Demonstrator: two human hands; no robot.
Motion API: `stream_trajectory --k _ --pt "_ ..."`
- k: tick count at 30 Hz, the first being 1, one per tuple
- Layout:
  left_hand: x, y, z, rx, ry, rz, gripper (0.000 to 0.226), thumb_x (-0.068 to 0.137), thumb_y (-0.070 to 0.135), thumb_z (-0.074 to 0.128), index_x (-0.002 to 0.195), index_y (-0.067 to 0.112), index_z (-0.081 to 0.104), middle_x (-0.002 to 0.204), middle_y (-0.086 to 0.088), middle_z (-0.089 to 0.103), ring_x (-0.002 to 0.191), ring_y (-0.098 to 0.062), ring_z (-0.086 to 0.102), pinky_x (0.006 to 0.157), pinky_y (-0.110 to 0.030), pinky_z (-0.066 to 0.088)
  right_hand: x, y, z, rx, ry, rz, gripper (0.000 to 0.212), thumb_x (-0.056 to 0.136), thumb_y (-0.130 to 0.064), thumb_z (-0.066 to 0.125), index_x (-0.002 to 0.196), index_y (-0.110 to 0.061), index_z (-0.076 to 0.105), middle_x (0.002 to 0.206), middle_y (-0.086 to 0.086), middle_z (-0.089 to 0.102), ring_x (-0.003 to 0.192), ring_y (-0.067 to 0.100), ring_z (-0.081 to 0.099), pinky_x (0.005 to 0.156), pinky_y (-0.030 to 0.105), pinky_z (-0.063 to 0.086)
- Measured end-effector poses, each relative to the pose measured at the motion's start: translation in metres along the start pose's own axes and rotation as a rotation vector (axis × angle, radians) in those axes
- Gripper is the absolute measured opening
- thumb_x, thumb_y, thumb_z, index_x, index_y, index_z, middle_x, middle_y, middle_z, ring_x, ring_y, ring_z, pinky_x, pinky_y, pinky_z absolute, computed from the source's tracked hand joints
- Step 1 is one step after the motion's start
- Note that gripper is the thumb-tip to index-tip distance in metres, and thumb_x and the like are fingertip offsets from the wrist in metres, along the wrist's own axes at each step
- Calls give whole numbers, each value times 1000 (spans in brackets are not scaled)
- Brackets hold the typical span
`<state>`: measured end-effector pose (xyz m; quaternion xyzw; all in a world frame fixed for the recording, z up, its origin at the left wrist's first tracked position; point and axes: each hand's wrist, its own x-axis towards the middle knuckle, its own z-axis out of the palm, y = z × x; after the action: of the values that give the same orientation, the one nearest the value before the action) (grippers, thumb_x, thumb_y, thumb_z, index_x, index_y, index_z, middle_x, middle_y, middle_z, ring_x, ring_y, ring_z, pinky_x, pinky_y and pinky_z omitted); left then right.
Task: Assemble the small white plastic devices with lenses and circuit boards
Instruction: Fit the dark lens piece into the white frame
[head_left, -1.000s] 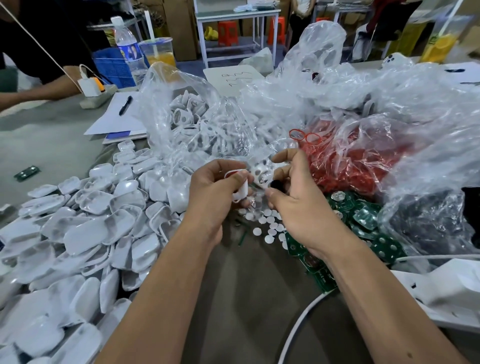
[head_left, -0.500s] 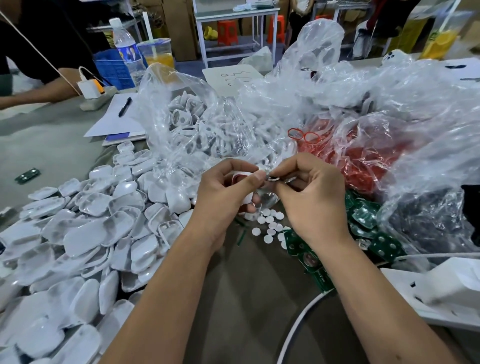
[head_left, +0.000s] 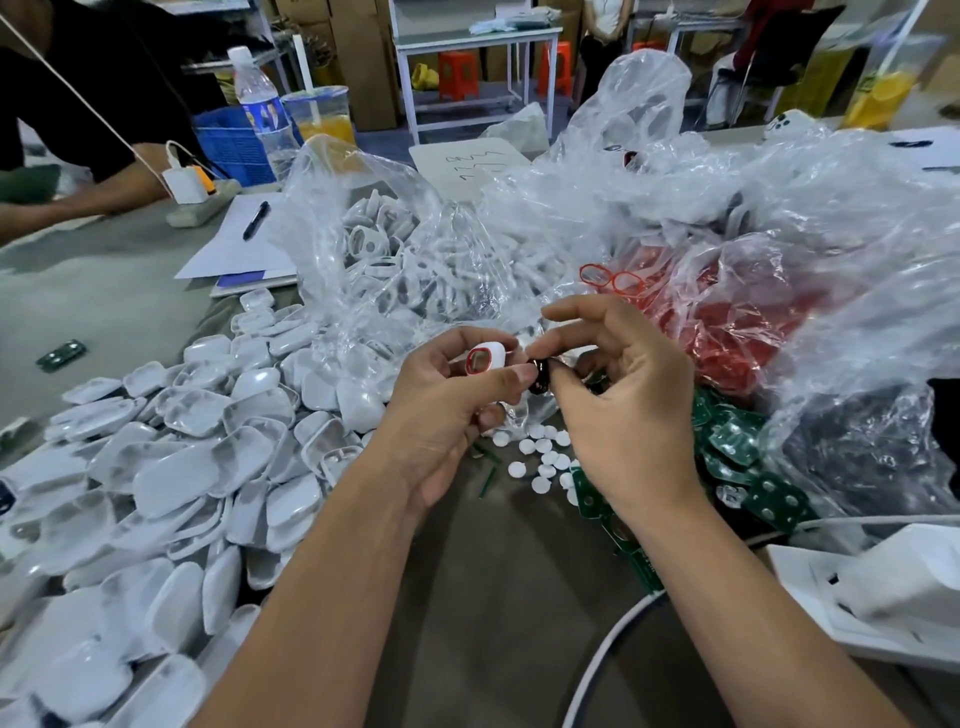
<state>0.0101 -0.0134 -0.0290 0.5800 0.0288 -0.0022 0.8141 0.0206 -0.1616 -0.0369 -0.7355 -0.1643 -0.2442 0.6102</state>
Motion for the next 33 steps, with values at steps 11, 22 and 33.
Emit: stream_trajectory --k 11,22,33 --pt "-2 -4 4 74 21 82 23 81 -8 77 95 8 69 72 4 67 65 -13 61 48 -19 42 -1 3 -1 -65 31 69 28 82 3 79 95 -21 72 80 -9 71 77 11 70 70 29 60" --pt "-3 -4 5 86 -62 158 22 90 -7 70 107 7 67 90 -4 68 67 -12 59 48 -21 42 -2 3 -1 213 -47 271 22 90 6 70 85 -15 72 79 5 76 62 19 73 49 26 56" --pt "-2 -4 3 167 -98 265 21 89 -10 69 102 6 67 94 -7 72 79 -24 69 72 -33 61 -1 7 0 245 -52 367 25 89 9 68 80 -14 66 72 8 74 52 21 69 49 26 54"
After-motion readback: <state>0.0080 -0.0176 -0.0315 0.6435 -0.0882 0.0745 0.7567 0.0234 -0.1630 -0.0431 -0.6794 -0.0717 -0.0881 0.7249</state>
